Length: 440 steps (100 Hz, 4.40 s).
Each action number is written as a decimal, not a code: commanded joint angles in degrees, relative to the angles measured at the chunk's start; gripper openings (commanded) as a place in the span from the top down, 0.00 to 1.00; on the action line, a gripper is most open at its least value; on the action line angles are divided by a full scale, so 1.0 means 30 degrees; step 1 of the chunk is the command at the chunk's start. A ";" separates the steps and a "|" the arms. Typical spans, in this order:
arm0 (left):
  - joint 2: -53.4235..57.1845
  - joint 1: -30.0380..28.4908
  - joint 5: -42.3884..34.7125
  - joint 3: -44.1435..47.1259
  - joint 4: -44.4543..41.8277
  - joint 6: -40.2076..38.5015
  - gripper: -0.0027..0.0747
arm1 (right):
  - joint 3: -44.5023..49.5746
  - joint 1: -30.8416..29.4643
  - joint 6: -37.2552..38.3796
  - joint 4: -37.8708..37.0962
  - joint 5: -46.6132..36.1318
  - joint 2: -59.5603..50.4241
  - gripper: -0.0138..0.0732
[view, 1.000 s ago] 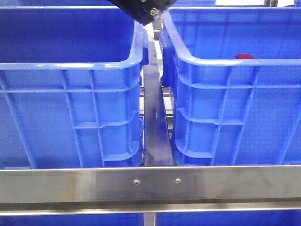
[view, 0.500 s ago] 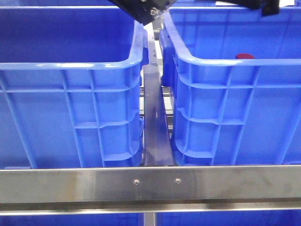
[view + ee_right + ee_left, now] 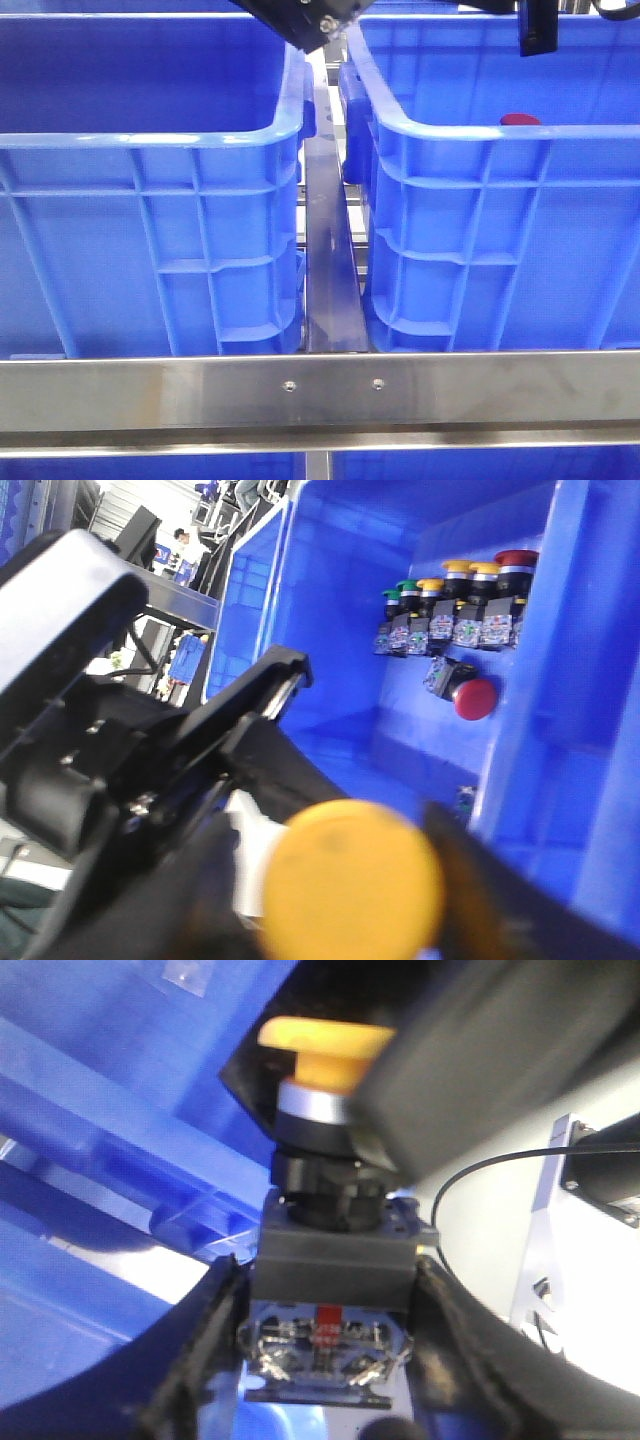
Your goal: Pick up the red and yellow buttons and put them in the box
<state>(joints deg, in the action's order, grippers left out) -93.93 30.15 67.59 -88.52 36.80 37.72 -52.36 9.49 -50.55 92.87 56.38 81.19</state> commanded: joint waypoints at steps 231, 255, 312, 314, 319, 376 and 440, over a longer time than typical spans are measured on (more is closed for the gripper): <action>0.0848 0.0153 -0.0055 -0.0570 0.1097 -0.0016 0.15 | -0.7113 -0.6024 -0.4567 -0.6957 -1.5628 0.7932 0.61; 0.0848 0.0153 -0.0100 -0.0570 0.1097 -0.0016 0.15 | -0.7113 -0.6024 -0.4567 -0.6957 -1.5549 0.7932 0.46; 0.0848 0.0153 -0.0100 -0.0570 0.1097 -0.0016 0.15 | -0.7030 -0.6024 -0.4567 -0.6981 -1.4290 0.6217 0.22; 0.0848 0.0153 -0.0100 -0.0570 0.1097 -0.0016 0.15 | -0.6984 -0.6024 -0.4567 -0.6981 -1.4174 0.6073 0.22; 0.0848 0.0153 -0.0100 -0.0570 0.1097 -0.0016 0.15 | -0.6812 -0.6024 -0.4567 -0.7004 -1.3830 0.5640 0.22; 0.0848 0.0153 -0.0129 -0.0570 0.1064 -0.0016 0.15 | -0.0584 -0.6024 -0.4567 -0.7080 -1.3303 -0.0712 0.92; 0.0848 0.0153 -0.0241 -0.0570 0.1064 -0.0016 0.15 | 0.5571 -0.6024 -0.4583 -0.7080 -1.3538 -0.8666 0.92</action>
<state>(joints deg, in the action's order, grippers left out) -93.93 30.15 68.29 -88.52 36.90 37.72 -36.14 -8.50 -63.78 70.89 16.55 59.73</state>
